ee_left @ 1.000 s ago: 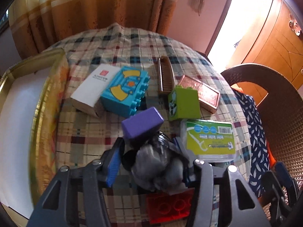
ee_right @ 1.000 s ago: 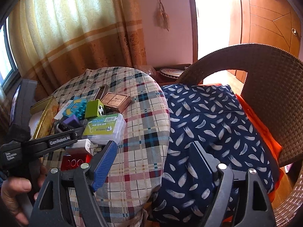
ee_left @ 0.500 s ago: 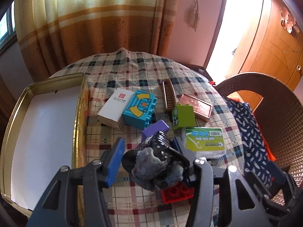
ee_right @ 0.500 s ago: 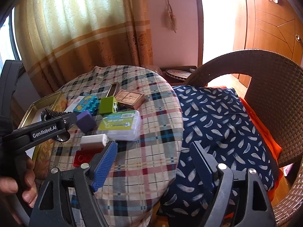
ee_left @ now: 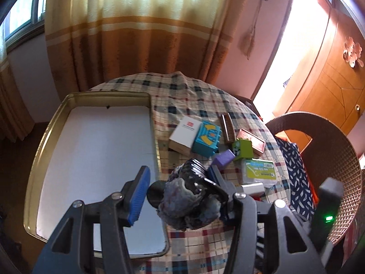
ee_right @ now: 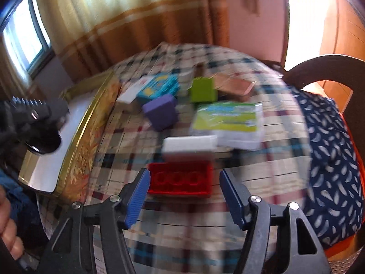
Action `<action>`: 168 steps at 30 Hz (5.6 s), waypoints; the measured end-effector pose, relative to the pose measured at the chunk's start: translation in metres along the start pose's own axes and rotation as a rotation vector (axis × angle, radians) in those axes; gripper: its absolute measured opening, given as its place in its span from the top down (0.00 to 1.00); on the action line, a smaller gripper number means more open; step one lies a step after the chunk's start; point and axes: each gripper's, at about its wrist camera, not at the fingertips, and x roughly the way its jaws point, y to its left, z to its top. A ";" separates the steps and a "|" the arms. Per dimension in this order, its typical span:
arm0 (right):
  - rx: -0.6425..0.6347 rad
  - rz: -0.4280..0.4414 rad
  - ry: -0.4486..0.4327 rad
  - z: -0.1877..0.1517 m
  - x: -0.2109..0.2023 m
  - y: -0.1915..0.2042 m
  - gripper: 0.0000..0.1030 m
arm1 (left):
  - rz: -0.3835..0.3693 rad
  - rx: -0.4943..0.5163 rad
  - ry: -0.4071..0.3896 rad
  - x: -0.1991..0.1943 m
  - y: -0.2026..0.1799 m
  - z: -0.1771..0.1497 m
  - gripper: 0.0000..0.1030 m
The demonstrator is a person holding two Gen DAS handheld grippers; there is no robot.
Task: Organize rigid objects
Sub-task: 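Grasp the red toy brick with the right tool while the left tool lifts the brush, then carry brush and brick over the tray and open both tools to drop them, then grasp the white charger with the left tool while the right tool withdraws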
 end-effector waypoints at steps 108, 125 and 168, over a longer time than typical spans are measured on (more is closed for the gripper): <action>-0.146 0.225 -0.210 0.043 -0.028 0.101 0.30 | 0.390 -0.098 -0.158 -0.043 0.136 -0.015 0.00; -0.085 0.105 -0.250 0.025 -0.050 0.067 0.30 | 0.408 -0.121 -0.229 -0.071 0.128 -0.013 0.00; 0.137 -0.143 -0.198 0.003 -0.053 -0.110 0.30 | 0.155 0.205 0.032 0.045 -0.081 -0.036 0.00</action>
